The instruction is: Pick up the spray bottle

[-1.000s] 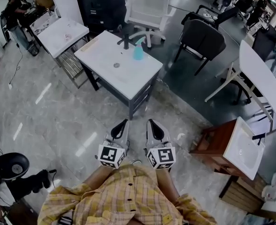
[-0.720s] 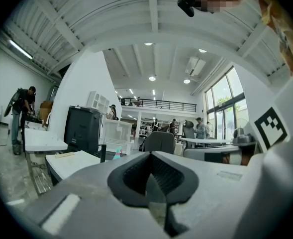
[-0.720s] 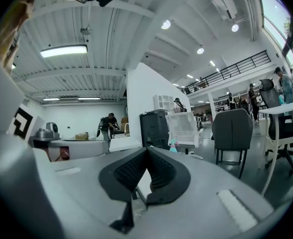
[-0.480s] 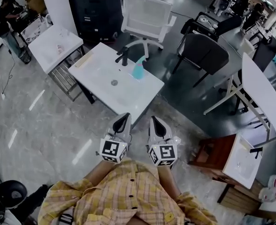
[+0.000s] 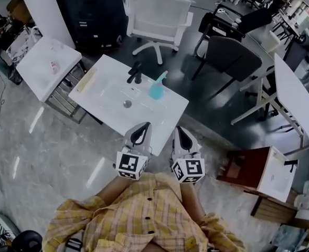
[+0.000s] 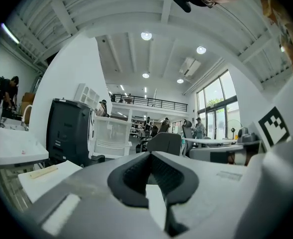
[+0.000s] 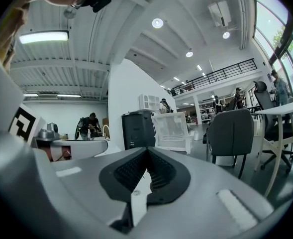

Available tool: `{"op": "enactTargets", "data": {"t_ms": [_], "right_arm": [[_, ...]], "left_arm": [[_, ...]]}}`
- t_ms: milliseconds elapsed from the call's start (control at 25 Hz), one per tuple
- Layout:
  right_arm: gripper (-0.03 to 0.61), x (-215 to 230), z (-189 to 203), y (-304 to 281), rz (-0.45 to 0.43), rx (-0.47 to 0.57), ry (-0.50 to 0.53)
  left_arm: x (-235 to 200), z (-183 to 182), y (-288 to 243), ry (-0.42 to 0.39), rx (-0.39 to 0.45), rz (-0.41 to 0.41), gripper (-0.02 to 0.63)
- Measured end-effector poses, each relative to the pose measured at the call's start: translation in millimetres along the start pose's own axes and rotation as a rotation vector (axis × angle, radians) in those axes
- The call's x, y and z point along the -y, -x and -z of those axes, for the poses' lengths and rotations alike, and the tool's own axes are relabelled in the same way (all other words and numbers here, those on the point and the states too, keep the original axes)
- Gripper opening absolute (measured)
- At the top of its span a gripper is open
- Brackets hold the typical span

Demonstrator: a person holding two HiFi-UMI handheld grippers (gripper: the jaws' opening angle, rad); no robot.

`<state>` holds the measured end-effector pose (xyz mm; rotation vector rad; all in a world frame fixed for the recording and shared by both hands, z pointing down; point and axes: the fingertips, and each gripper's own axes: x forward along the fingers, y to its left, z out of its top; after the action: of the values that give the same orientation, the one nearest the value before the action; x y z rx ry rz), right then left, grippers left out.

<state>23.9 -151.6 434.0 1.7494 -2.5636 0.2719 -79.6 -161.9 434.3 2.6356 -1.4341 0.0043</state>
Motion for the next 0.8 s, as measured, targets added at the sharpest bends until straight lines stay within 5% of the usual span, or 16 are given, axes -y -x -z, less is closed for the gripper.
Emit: {"op": "enactTargets", "data": {"t_ms": [800], "right_arm": [[-0.002,37.7,28.0,-105.6,0.024,-0.108,-0.073]], "left_arm": [[-69.2,45.1,-113.9,-0.013,-0.152,-0.001,-0.002]]}}
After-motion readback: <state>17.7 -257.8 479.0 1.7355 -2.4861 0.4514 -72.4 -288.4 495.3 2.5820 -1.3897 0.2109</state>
